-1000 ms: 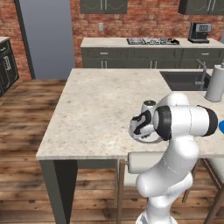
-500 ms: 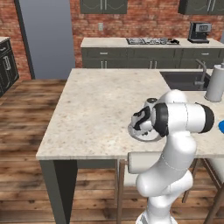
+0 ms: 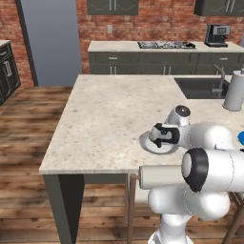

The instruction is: Take the chicken drumsticks from the pan and place one on each plate on the dining counter.

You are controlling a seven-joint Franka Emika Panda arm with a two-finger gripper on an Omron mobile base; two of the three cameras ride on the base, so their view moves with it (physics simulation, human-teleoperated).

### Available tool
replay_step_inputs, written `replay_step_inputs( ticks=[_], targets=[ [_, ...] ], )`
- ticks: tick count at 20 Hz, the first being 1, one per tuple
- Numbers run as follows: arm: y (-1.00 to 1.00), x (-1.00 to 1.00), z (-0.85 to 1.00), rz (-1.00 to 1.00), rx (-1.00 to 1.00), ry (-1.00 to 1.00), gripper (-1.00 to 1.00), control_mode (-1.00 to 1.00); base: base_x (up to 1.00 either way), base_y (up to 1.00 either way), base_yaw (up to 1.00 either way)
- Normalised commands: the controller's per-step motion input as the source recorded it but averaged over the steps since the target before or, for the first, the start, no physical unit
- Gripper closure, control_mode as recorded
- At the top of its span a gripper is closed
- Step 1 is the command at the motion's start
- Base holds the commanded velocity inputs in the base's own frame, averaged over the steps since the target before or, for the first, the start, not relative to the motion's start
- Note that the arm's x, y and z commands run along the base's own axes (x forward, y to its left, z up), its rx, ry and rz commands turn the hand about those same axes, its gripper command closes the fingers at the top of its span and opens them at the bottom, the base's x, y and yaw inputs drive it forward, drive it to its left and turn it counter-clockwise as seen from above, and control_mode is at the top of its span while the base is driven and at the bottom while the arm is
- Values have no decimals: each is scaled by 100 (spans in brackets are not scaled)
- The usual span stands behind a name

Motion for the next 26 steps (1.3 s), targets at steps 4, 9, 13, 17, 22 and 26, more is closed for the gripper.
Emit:
replay_step_inputs(
  ticks=[4, 9, 13, 17, 22, 26],
  targets=[
    [0, -84, 100, 0, 10, -32, -100, -100, 0, 0, 0],
    [0, -98, 100, 1, 20, -19, -100, -100, 0, 0, 0],
    [0, -94, 100, 8, 16, -1, -100, -100, 0, 0, 0],
    [6, -79, 100, 17, 3, 17, -100, -100, 0, 0, 0],
    [2, -67, 82, 14, -1, 50, -100, -100, 0, 0, 0],
    [29, -7, -10, 0, -15, 44, -100, -100, 0, 0, 0]
  ],
)
